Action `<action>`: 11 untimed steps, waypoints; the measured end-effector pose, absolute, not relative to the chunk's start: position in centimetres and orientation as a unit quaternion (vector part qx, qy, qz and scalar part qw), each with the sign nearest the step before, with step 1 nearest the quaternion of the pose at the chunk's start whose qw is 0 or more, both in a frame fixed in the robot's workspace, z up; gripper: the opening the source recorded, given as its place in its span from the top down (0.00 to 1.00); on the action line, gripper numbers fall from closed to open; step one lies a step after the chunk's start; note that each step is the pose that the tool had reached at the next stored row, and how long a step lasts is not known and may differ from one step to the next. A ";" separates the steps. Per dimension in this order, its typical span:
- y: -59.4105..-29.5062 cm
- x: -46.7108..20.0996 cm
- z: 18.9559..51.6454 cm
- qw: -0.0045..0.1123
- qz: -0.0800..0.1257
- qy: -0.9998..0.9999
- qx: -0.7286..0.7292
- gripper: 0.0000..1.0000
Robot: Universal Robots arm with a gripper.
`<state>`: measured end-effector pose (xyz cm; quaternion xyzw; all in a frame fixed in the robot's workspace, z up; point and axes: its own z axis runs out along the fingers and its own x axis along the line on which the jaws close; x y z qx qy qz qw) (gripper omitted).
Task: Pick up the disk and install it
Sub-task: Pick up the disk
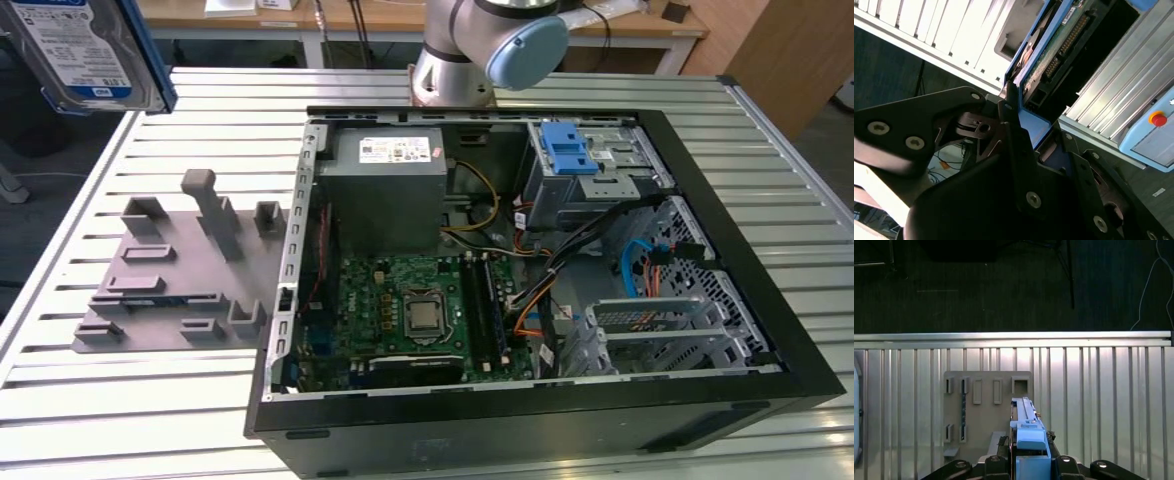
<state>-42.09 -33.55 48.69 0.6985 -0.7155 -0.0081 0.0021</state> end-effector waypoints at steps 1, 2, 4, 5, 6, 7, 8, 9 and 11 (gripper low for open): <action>-33.6 -42.1 48.9 0.002 -0.008 -0.716 0.699 0.64; -33.6 -42.0 49.1 0.002 -0.008 -0.716 0.699 0.64; -33.6 -42.0 49.5 0.002 -0.008 -0.716 0.699 0.64; -33.6 -41.9 49.7 0.002 -0.008 -0.716 0.699 0.64; -33.6 -41.9 49.9 0.002 -0.008 -0.716 0.699 0.64; -33.6 -41.8 50.0 0.002 -0.009 -0.715 0.699 0.64; -33.6 -41.8 50.1 0.002 -0.009 -0.715 0.699 0.64; -33.6 -41.7 50.1 0.002 -0.009 -0.715 0.699 0.64; -33.9 -41.5 50.1 0.002 -0.009 -0.716 0.699 0.64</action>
